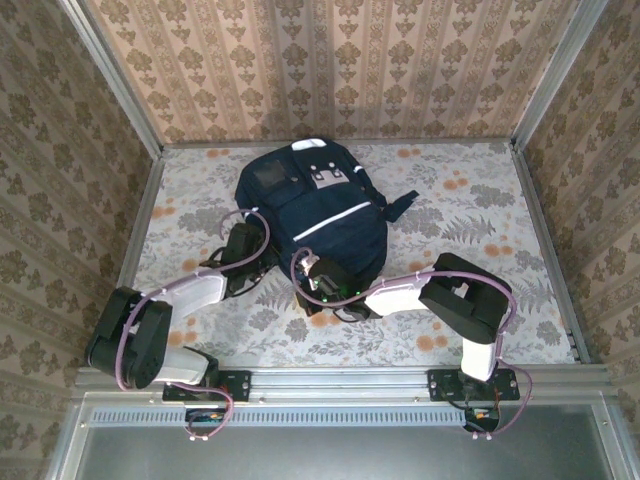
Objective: Pack books, pencil case, and school supplies into a backpack
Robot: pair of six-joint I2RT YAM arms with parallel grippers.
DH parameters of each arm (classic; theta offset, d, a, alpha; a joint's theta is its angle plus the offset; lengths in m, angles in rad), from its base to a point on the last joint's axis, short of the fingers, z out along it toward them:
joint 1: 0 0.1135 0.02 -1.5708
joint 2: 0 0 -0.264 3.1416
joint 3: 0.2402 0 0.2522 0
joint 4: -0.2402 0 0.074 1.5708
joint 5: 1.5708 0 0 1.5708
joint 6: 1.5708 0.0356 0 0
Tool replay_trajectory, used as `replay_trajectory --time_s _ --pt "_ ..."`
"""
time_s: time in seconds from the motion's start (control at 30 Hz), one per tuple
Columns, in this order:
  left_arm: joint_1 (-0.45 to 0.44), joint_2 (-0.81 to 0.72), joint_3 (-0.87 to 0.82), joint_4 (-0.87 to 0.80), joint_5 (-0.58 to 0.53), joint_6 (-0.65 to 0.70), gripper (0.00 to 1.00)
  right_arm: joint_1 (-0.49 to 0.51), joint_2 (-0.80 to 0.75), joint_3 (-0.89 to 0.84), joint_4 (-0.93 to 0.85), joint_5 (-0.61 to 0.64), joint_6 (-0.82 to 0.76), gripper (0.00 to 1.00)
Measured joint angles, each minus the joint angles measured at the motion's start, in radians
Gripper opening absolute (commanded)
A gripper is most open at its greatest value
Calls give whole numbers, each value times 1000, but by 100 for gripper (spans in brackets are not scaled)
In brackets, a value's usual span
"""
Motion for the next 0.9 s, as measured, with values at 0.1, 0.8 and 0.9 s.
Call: replay_trajectory --time_s 0.1,0.8,0.9 --pt "19 0 29 -61 14 20 0 0 -8 -2 -12 17 3 0" --pt "129 6 234 -377 27 146 57 -40 -82 58 -190 -50 -42 0" --pt "179 -40 253 -423 -3 158 68 -42 -8 132 -239 -65 -35 0"
